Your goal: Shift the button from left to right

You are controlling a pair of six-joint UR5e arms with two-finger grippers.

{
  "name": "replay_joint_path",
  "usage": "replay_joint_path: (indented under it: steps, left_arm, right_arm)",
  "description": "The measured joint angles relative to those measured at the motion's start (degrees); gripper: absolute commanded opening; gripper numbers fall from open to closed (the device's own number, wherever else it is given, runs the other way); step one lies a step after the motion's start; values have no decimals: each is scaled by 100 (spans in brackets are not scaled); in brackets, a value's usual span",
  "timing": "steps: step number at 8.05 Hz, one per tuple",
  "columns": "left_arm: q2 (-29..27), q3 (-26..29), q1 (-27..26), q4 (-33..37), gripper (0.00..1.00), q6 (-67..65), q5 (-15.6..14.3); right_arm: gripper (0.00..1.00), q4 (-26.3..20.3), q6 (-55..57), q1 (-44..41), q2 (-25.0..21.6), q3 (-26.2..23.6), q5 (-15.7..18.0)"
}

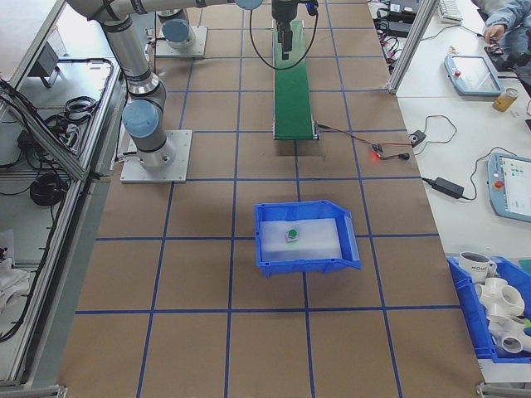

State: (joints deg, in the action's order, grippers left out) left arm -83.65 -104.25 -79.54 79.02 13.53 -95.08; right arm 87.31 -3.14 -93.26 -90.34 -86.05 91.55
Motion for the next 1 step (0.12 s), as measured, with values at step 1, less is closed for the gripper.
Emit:
replay_joint_path:
  steps: [1]
  left_arm:
    - [-2, 2, 0, 0, 100, -2, 4]
  right_arm:
    - [100, 2, -2, -1, 0, -3, 6]
